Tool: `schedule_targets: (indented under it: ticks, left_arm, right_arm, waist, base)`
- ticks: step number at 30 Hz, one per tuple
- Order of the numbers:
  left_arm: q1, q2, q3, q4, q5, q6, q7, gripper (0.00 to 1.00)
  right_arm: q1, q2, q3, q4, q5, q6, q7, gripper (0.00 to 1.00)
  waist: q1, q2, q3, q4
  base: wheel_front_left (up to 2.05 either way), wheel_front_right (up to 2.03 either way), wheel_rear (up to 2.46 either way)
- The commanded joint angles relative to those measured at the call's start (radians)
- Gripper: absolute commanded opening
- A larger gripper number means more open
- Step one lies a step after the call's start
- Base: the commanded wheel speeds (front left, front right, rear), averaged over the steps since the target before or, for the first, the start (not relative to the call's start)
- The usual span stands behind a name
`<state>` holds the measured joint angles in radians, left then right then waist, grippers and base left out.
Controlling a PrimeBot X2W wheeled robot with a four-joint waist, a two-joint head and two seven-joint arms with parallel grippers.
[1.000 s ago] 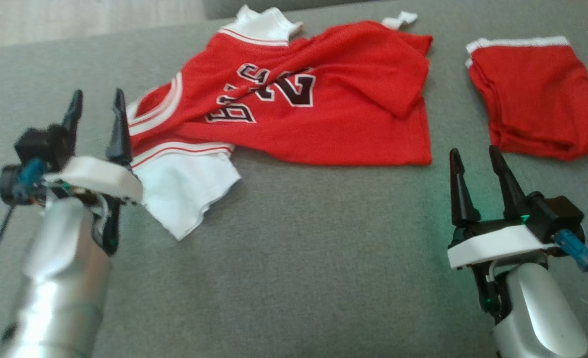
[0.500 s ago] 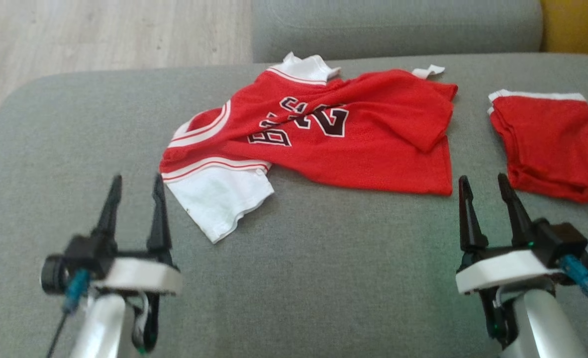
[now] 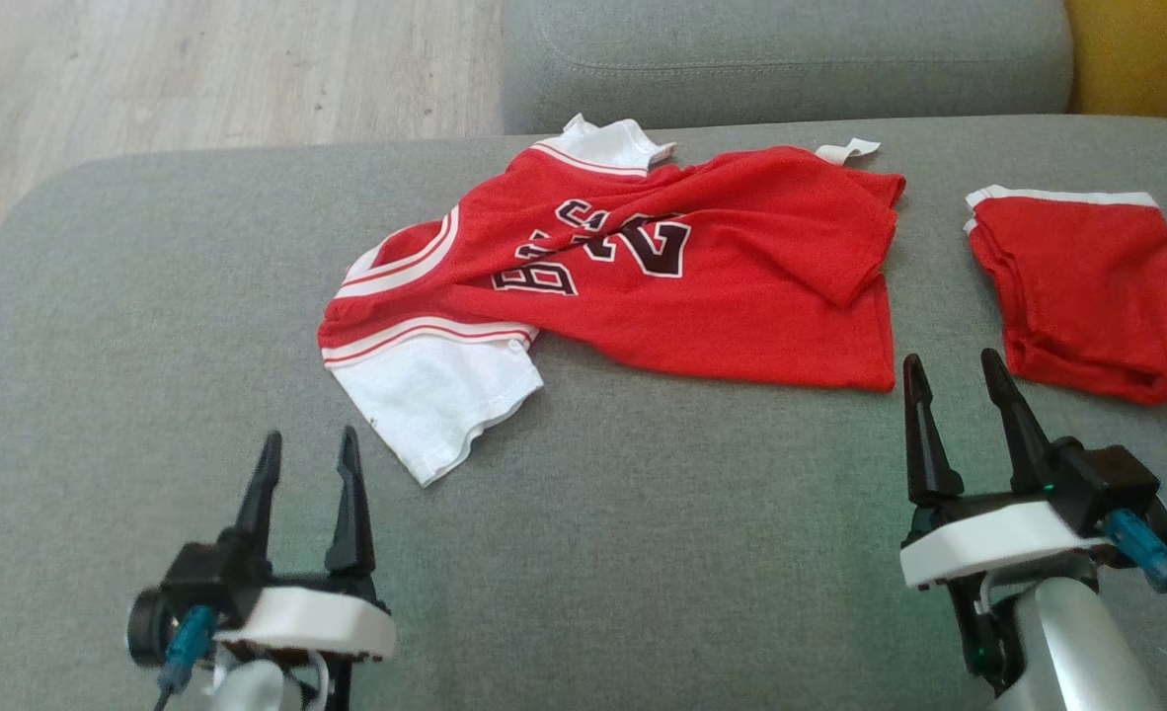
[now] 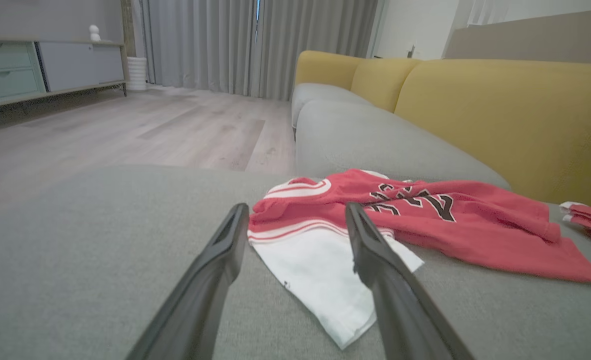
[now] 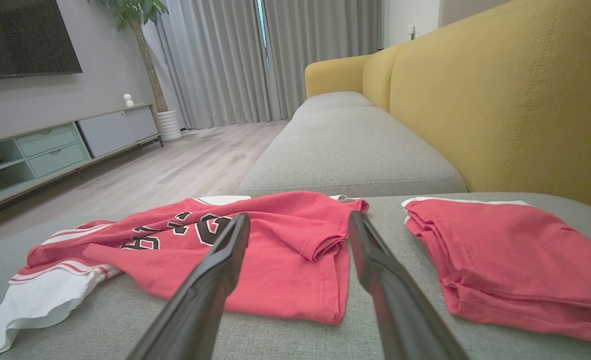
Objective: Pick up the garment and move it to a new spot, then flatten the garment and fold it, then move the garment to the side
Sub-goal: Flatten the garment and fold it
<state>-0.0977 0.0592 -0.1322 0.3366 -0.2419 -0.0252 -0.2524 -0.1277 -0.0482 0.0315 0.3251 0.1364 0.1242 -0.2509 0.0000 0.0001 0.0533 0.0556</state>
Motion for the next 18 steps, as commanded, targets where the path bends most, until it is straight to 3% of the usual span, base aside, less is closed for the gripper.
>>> schedule_targets:
  ticks: [1, 11, 18]
  left_arm:
    - [-0.049, 0.003, 0.023, -0.002, -0.014, -0.008, -0.009, 1.0]
    - [-0.155, -0.003, -0.024, 0.189, -0.063, -0.045, 0.059, 1.0]
    - [-0.242, -0.005, -0.025, 0.34, -0.099, -0.022, 0.116, 1.0]
  right_arm:
    - [-0.023, -0.002, 0.026, -0.035, 0.003, 0.007, -0.011, 1.0]
    - [-0.038, -0.002, 0.04, -0.033, 0.002, 0.007, -0.011, 1.0]
    - [-0.054, -0.002, 0.043, -0.039, 0.009, 0.007, -0.011, 1.0]
  waist:
    - [0.0, -0.0001, 0.004, -0.003]
    - [0.0, -0.0001, 0.05, -0.036]
    - [0.0, -0.0001, 0.095, -0.074]
  base:
    - [0.0, 0.0, 0.0]
    - [0.0, 0.0, 0.0]
    - [0.0, 0.0, 0.0]
